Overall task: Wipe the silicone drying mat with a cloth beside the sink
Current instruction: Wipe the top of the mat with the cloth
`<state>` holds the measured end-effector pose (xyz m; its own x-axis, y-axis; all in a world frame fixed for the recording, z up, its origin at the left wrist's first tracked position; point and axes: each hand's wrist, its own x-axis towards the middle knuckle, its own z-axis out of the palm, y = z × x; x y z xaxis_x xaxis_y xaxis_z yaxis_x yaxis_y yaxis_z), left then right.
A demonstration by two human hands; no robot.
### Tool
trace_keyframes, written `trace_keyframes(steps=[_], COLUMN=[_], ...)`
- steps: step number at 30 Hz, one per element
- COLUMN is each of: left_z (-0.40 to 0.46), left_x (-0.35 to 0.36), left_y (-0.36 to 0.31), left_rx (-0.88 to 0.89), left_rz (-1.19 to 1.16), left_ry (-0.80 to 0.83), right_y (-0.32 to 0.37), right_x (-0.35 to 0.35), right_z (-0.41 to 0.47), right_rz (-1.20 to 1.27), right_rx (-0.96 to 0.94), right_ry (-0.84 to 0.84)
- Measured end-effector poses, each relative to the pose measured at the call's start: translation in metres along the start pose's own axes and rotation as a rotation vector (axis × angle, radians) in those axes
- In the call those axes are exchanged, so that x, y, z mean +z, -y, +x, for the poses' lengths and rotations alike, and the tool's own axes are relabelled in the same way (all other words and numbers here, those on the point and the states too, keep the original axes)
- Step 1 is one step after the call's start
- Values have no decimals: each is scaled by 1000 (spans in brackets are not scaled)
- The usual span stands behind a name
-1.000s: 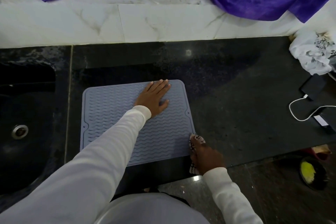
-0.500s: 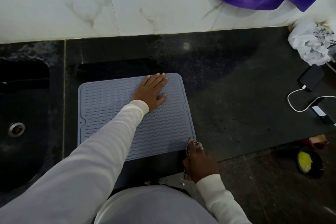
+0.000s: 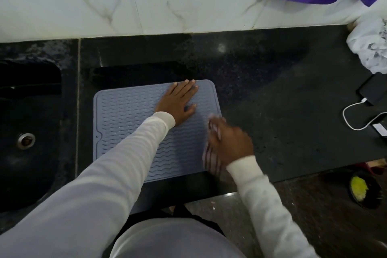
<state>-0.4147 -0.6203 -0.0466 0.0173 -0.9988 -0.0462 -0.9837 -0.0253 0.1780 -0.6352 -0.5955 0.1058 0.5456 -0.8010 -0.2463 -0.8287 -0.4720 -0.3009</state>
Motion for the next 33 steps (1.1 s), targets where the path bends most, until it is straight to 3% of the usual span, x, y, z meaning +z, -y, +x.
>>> trace_keyframes(steps=[3, 6, 10, 16, 26, 33], left_z=[2, 2, 2, 2, 1, 0], left_x=[0, 1, 4, 3, -1, -2], left_y=[1, 0, 1, 2, 1, 1], left_rx=[-1, -7, -13, -8, -13, -8], left_rz=[10, 23, 56, 42, 26, 27], left_ry=[12, 15, 8, 5, -3, 3], right_y=[0, -4, -5, -17, -24, -37], right_x=[-7, 16, 45, 34, 71, 86], right_z=[78, 148, 167, 148, 26, -32], right_rz=[4, -6, 18, -80, -63, 8], right_rx=[26, 95, 183, 201, 246, 313], right_ry=[-72, 7, 26, 196, 337, 312])
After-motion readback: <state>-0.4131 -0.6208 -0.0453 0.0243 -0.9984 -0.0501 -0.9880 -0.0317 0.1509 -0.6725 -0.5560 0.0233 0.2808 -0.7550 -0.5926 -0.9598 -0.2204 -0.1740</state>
